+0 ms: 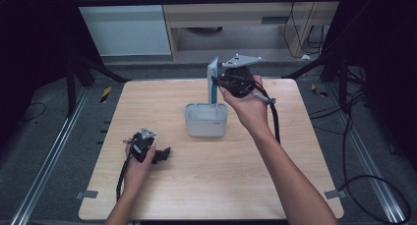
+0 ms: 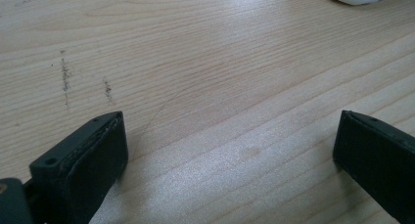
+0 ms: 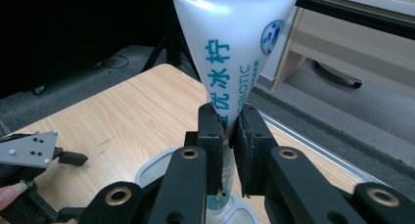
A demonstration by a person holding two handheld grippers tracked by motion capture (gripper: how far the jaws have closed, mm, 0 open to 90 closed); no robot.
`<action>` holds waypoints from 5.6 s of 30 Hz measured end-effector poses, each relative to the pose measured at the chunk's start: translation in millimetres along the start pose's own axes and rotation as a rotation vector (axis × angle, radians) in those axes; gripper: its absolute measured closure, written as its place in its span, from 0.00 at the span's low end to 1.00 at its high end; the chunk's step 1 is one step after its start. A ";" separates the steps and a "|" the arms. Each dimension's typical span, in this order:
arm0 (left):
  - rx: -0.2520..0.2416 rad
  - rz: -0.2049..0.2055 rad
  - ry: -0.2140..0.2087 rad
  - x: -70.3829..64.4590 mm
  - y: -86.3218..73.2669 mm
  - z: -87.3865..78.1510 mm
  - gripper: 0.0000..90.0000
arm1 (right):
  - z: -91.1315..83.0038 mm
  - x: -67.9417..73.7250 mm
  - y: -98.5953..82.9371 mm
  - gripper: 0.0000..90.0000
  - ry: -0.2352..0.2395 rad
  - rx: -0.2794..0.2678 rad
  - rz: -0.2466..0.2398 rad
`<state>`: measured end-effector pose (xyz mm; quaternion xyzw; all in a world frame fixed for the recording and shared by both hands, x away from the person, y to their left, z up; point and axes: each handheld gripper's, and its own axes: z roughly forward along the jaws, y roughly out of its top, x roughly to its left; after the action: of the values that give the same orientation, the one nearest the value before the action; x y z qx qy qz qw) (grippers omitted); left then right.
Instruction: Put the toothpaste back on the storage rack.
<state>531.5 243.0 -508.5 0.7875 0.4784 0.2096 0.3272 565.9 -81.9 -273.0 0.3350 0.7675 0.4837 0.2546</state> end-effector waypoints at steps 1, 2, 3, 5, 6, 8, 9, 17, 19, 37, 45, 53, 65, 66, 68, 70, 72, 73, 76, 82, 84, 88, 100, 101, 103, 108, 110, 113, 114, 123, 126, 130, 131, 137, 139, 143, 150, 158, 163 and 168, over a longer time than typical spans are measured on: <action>0.000 0.000 0.000 0.0 0.0 0.0 0.00 | 0.7 0.4 -0.1 0.91 0.000 -0.001 -0.003; 0.000 0.000 0.000 0.0 0.0 0.0 0.00 | 1.5 0.9 -0.3 0.91 0.001 -0.001 -0.005; -0.001 -0.001 0.000 -0.1 0.1 0.1 0.00 | 2.2 1.6 -0.7 0.91 0.001 0.001 -0.005; -0.001 0.000 0.000 -0.1 0.1 0.2 0.00 | 3.8 2.7 -1.5 0.91 0.002 0.002 -0.004; -0.001 0.000 0.000 -0.1 0.1 0.2 0.00 | 3.8 2.7 -1.5 0.91 0.002 0.002 -0.004; 0.000 0.000 0.000 -0.1 0.1 0.1 0.00 | 6.9 3.5 -2.4 0.91 0.001 0.000 -0.002; 0.000 0.001 0.000 0.0 0.1 0.1 0.00 | 7.9 3.7 -2.5 0.91 0.002 -0.001 -0.002; 0.003 0.004 0.000 0.0 0.4 0.1 0.00 | 14.2 6.5 -5.4 0.91 0.006 0.006 0.004; 0.003 0.004 0.000 0.0 0.4 0.1 0.00 | 16.1 7.2 -6.6 0.91 0.008 0.010 0.005; 0.003 0.002 -0.002 -0.6 0.7 0.6 0.00 | 31.6 10.7 -22.0 0.91 0.019 0.043 0.012; 0.003 0.002 -0.002 -0.6 0.8 0.6 0.00 | 38.1 10.6 -29.0 0.91 0.022 0.056 0.014; 0.005 0.005 -0.003 -0.5 0.8 0.5 0.00 | 45.4 9.5 -41.0 0.91 0.026 0.075 0.032; 0.005 0.007 -0.002 -0.4 0.9 0.5 0.00 | 55.2 12.1 -50.2 0.91 0.035 0.099 0.032; 0.005 0.004 -0.003 -0.5 0.8 0.5 0.00 | 55.8 12.2 -51.2 0.91 0.035 0.102 0.035; 0.005 0.005 -0.003 -0.5 0.8 0.5 0.00 | 57.8 11.5 -54.1 0.91 0.038 0.106 0.043; 0.005 0.005 -0.003 -0.5 0.8 0.5 0.00 | 59.2 11.3 -56.4 0.91 0.039 0.111 0.039; 0.005 0.005 -0.003 -0.5 0.8 0.5 0.00 | 60.6 11.5 -58.5 0.91 0.040 0.115 0.041; 0.005 0.005 -0.003 -0.5 0.8 0.5 0.00 | 61.2 11.8 -59.4 0.91 0.040 0.119 0.044; 0.005 0.004 -0.003 -0.5 0.8 0.5 0.00 | 62.5 12.1 -60.3 0.91 0.040 0.120 0.042; 0.005 0.005 -0.003 -0.5 0.8 0.5 0.00 | 65.7 13.5 -61.5 0.91 0.042 0.125 0.045; 0.005 0.005 -0.003 -0.5 0.8 0.5 0.00 | 68.1 14.0 -62.9 0.91 0.042 0.129 0.043; 0.005 0.005 -0.003 -0.5 0.8 0.5 0.00 | 70.3 14.6 -65.2 0.91 0.045 0.134 0.047; 0.005 0.007 -0.002 -0.4 0.9 0.5 0.00 | 77.6 17.5 -73.6 0.91 0.049 0.161 0.049; 0.005 0.007 -0.002 -0.4 0.9 0.5 0.00 | 78.5 17.9 -74.0 0.91 0.050 0.164 0.048; 0.004 0.007 -0.002 -0.4 0.9 0.5 0.00 | 81.7 19.4 -75.2 0.91 0.051 0.175 0.045; 0.005 0.007 -0.002 -0.4 0.9 0.5 0.00 | 87.7 21.1 -76.9 0.91 0.051 0.188 0.047; 0.005 0.005 -0.003 -0.5 0.8 0.5 0.00 | 89.5 21.0 -77.5 0.91 0.049 0.192 0.045; 0.005 0.004 -0.003 -0.5 0.8 0.5 0.00 | 91.4 20.5 -78.5 0.91 0.044 0.200 0.046; 0.004 0.007 -0.002 -0.4 0.9 0.5 0.00 | 91.9 20.2 -78.9 0.91 0.043 0.205 0.049; 0.005 0.004 -0.003 -0.5 0.8 0.5 0.00 | 96.8 21.4 -80.8 0.91 0.043 0.218 0.049; 0.005 0.005 -0.003 -0.5 0.8 0.5 0.00 | 97.8 21.7 -80.2 0.91 0.041 0.221 0.045; 0.005 0.007 -0.002 -0.4 0.9 0.5 0.00 | 98.2 21.2 -79.7 0.91 0.040 0.223 0.049; 0.005 0.007 -0.002 -0.4 0.9 0.5 0.00 | 98.2 21.2 -79.6 0.91 0.041 0.224 0.049; 0.005 0.005 -0.003 -0.5 0.8 0.5 0.00 | 100.2 21.7 -78.3 0.90 0.041 0.228 0.047; 0.005 0.005 -0.003 -0.5 0.8 0.5 0.00 | 101.5 21.4 -78.1 0.89 0.037 0.226 0.053; 0.005 0.005 -0.003 -0.5 0.8 0.5 0.00 | 103.6 20.4 -77.5 0.89 0.032 0.223 0.062; 0.005 0.005 -0.003 -0.5 0.8 0.5 0.00 | 103.6 18.6 -75.1 0.88 0.030 0.214 0.071; 0.005 0.005 -0.003 -0.5 0.8 0.5 0.00 | 102.2 19.2 -75.0 0.88 0.038 0.215 0.067; 0.005 0.005 -0.003 -0.6 0.9 0.6 0.00 | 100.6 20.3 -75.0 0.86 0.041 0.216 0.057; 0.006 0.006 -0.004 -0.7 1.2 0.8 0.00 | 96.1 22.6 -75.6 0.82 0.037 0.221 0.043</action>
<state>532.4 241.8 -508.1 0.7904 0.4759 0.2076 0.3252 599.8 -33.0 -382.2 0.3682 0.8133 0.4077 0.1916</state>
